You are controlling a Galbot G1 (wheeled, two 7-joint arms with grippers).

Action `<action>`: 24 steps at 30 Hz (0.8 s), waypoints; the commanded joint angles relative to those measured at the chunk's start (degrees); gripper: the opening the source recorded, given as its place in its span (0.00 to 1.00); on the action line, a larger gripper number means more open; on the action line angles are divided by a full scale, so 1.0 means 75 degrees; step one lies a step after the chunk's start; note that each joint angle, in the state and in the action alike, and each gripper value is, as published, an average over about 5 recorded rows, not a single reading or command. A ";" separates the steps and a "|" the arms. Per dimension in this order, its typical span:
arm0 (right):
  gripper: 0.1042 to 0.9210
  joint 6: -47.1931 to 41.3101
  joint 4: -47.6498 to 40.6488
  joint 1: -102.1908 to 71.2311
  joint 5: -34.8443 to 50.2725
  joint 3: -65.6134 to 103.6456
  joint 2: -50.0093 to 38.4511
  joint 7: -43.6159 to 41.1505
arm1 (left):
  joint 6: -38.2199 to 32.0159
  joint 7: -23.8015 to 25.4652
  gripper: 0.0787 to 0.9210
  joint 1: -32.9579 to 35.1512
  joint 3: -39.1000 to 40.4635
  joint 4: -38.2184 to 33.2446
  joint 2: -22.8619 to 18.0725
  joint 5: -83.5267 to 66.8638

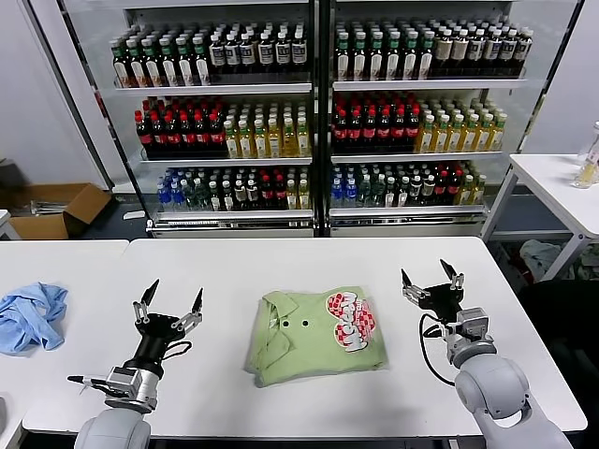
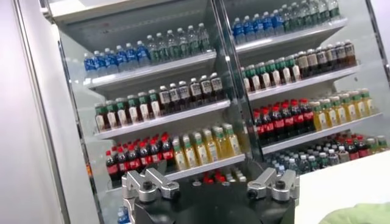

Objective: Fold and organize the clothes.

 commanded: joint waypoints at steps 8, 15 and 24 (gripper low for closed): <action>0.88 0.0680 -0.0435 0.0160 -0.0637 0.0356 0.0062 -0.0246 | 0.0229 0.0183 0.88 0.0112 -0.0044 -0.0085 -0.0081 -0.0120; 0.88 0.0895 -0.0597 0.0182 -0.0835 0.0304 0.0153 -0.0179 | 0.0006 0.0268 0.88 0.0222 -0.0107 -0.0164 -0.0165 -0.0144; 0.88 0.1424 -0.0600 -0.0052 -0.1527 0.0283 0.0229 -0.0303 | -0.0190 0.0279 0.88 0.0289 -0.0195 -0.0168 -0.0169 -0.0033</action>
